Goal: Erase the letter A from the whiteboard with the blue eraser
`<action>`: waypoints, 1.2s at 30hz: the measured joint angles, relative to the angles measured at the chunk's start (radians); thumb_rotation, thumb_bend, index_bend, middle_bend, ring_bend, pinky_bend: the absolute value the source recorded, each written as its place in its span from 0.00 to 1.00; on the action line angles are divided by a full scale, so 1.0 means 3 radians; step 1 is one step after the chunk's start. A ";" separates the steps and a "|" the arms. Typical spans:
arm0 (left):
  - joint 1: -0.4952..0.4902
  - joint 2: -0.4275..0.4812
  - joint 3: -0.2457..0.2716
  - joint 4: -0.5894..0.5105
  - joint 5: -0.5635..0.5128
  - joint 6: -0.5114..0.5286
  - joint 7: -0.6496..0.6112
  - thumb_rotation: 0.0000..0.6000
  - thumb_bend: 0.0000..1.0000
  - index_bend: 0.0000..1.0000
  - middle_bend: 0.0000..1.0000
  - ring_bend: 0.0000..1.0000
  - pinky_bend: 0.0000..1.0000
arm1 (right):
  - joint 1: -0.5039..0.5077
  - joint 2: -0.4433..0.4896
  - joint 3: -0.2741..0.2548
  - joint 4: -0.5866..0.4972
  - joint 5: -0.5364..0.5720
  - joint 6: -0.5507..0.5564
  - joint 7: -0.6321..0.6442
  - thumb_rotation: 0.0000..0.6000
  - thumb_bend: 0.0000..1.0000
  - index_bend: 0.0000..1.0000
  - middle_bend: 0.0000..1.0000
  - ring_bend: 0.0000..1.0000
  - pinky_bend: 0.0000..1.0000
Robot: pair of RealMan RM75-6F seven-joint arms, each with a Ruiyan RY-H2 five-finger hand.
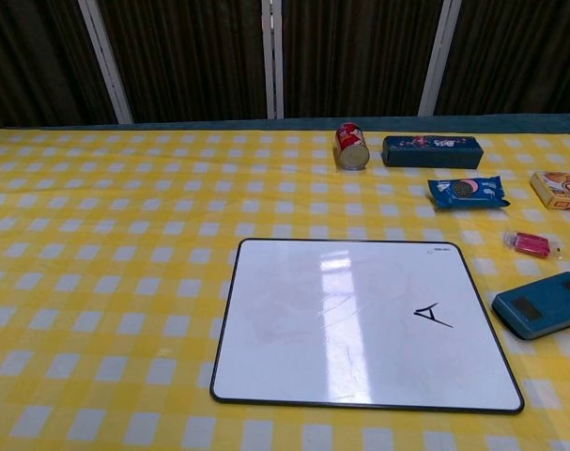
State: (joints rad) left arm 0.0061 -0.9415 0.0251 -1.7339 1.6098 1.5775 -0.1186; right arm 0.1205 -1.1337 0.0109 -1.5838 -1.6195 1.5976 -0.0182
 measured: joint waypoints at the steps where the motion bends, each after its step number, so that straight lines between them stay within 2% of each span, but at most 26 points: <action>1: 0.0001 0.0000 0.0001 0.0001 0.0001 0.0001 -0.0002 1.00 0.00 0.00 0.00 0.00 0.00 | -0.0002 0.0009 0.0000 -0.0012 0.0001 -0.0011 -0.0003 1.00 0.00 0.00 0.00 0.00 0.00; 8: 0.0000 0.0005 0.0000 0.0010 -0.0011 -0.0006 -0.0023 1.00 0.00 0.00 0.00 0.00 0.00 | 0.0024 0.0034 -0.0041 -0.0046 -0.0040 -0.0138 0.0027 1.00 0.00 0.02 0.01 0.00 0.00; 11: -0.0017 -0.0004 -0.0007 0.0011 -0.0026 -0.0034 0.0000 1.00 0.00 0.00 0.00 0.00 0.00 | 0.0105 0.0036 -0.0097 -0.0026 -0.0079 -0.0362 0.0081 1.00 0.00 0.10 0.09 0.01 0.01; 15: -0.0085 -0.0034 -0.0022 0.0014 -0.0070 -0.0176 0.0049 1.00 0.00 0.00 0.00 0.00 0.00 | 0.0356 -0.0015 -0.0182 0.0212 -0.0163 -0.0927 0.0226 1.00 0.02 0.15 0.19 0.08 0.12; 20: -0.0159 -0.0101 -0.0040 0.0043 -0.0170 -0.0354 0.0169 1.00 0.00 0.00 0.00 0.00 0.00 | 0.0673 -0.0197 -0.0229 0.0670 -0.0233 -0.1457 0.0306 1.00 0.05 0.15 0.21 0.10 0.16; 24: -0.0218 -0.0157 -0.0069 0.0079 -0.0331 -0.0492 0.0243 1.00 0.00 0.00 0.00 0.00 0.00 | 0.0921 -0.0459 -0.0219 0.0945 -0.0215 -0.1807 0.0257 1.00 0.05 0.16 0.23 0.12 0.19; 29: -0.0241 -0.0179 -0.0097 0.0099 -0.0402 -0.0527 0.0269 1.00 0.00 0.00 0.00 0.00 0.00 | 0.1107 -0.0663 -0.0207 0.1139 -0.0184 -0.2028 0.0225 1.00 0.08 0.19 0.24 0.13 0.24; 36: -0.0266 -0.0195 -0.0104 0.0131 -0.0463 -0.0588 0.0265 1.00 0.00 0.00 0.00 0.00 0.00 | 0.1164 -0.0769 -0.0234 0.1238 -0.0251 -0.1947 0.0243 1.00 0.10 0.25 0.28 0.17 0.27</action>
State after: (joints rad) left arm -0.0739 -1.0000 -0.0062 -1.6948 1.4709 1.4012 -0.0390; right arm 0.4698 -1.3642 -0.0591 -1.2123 -1.6948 1.0134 0.0546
